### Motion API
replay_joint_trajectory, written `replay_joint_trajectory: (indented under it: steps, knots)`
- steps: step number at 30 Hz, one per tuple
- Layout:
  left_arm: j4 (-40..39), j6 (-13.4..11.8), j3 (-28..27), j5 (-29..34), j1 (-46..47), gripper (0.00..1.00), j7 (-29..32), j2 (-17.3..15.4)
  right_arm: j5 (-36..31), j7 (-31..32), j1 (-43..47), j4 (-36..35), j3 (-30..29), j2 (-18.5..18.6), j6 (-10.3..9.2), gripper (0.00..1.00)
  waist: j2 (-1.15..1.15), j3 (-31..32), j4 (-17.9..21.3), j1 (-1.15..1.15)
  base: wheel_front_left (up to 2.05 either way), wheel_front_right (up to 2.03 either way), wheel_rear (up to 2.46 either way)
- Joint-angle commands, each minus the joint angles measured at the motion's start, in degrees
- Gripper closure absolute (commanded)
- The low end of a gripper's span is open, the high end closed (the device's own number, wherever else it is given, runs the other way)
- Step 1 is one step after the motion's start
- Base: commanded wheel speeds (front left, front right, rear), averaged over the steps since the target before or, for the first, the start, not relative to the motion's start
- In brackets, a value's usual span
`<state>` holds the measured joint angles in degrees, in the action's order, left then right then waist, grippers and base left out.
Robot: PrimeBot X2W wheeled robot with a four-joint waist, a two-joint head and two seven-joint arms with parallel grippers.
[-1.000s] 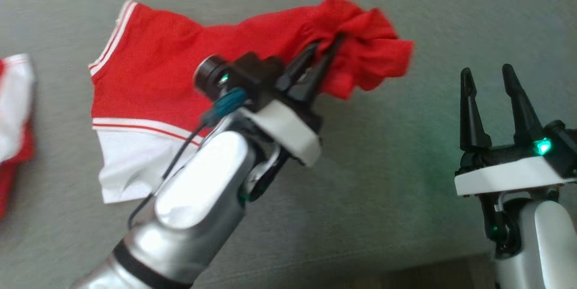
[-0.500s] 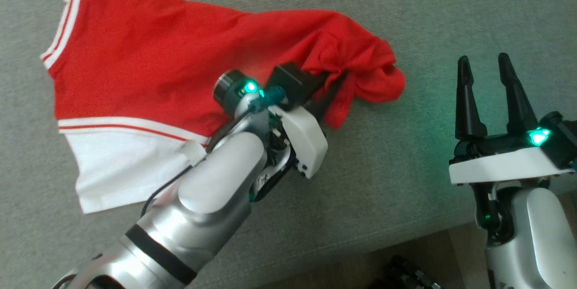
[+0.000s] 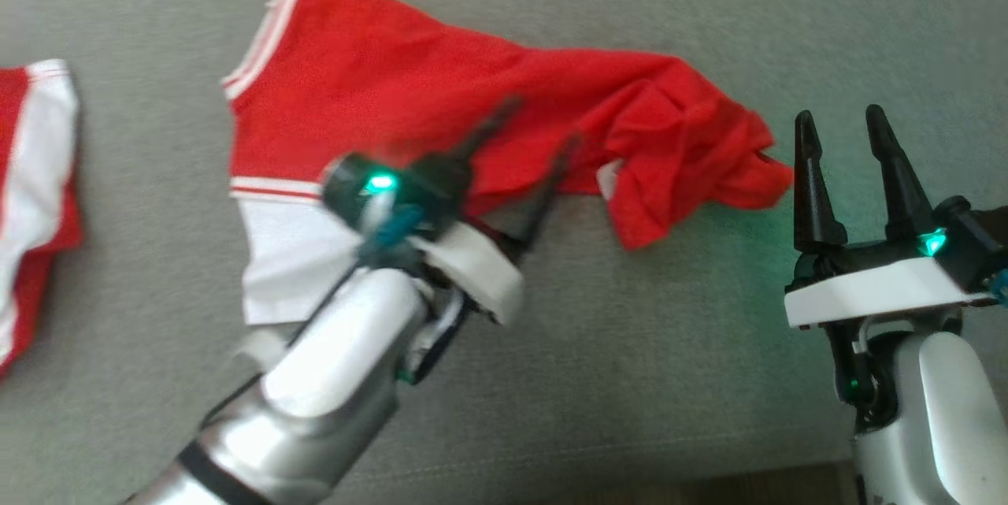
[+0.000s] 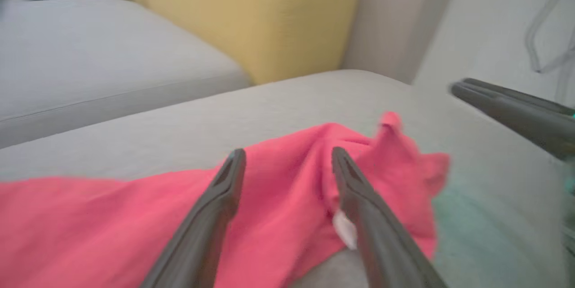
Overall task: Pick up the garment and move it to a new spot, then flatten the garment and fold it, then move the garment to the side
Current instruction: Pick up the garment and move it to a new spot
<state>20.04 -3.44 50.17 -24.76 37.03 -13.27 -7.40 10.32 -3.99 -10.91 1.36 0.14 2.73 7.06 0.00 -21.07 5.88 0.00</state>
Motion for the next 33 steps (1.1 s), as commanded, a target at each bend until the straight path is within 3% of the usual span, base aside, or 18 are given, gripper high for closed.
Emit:
replay_joint_trajectory:
  steps: [1, 5, 11, 16, 21, 26, 33]
  knots:
    - [-2.84, -1.58, -3.77, -0.67, -0.05, 0.0, -0.87, -1.6, -0.62, 0.43, 0.39, -2.42, 1.08, 0.15, 0.43, 0.0, 0.0, 2.21, -2.7, 0.0, 0.0, 0.0, 0.0]
    - [-5.68, -5.12, -9.39, -0.73, -2.95, 0.0, -1.62, -4.24, -1.44, 1.56, 1.0, -3.21, 0.75, 0.15, 0.43, 0.0, 0.0, 3.48, -4.93, 0.0, 0.0, 0.0, 0.0]
    - [-11.95, -7.89, -20.52, 1.47, -8.74, 0.0, -1.71, -7.24, -2.37, 2.87, 1.81, -4.33, -0.21, 0.15, 0.43, 0.0, 0.0, 4.96, -7.49, 0.0, 0.0, 0.0, 0.0]
    - [-13.52, -6.38, -27.9, 3.27, -14.11, 0.0, -1.72, -8.77, -2.79, 3.59, 2.87, -4.88, -1.34, 0.15, 0.43, 0.0, 0.0, 6.62, -8.89, 0.0, 0.0, 0.0, 0.0]
    - [-13.98, -3.12, -32.76, 4.3, -18.39, 0.0, -1.72, -9.12, -3.11, 4.01, 4.27, -4.91, -1.92, 0.15, 0.43, 0.0, 0.0, 8.4, -9.16, 0.0, 0.0, 0.0, 0.0]
    - [-12.8, -0.34, -34.21, 5.04, -21.77, 0.0, -1.73, -8.81, -2.74, 4.4, 6.53, -5.06, -2.06, 0.15, 0.43, 0.0, 0.0, 10.43, -8.77, 0.0, 0.0, 0.0, 0.0]
    - [-11.61, 0.67, -34.59, 6.32, -25.34, 0.0, -1.73, -8.4, -1.87, 4.82, 9.57, -5.2, -1.78, 0.15, 0.43, 0.0, 0.0, 13.44, -8.07, 0.0, 0.0, 0.0, 0.0]
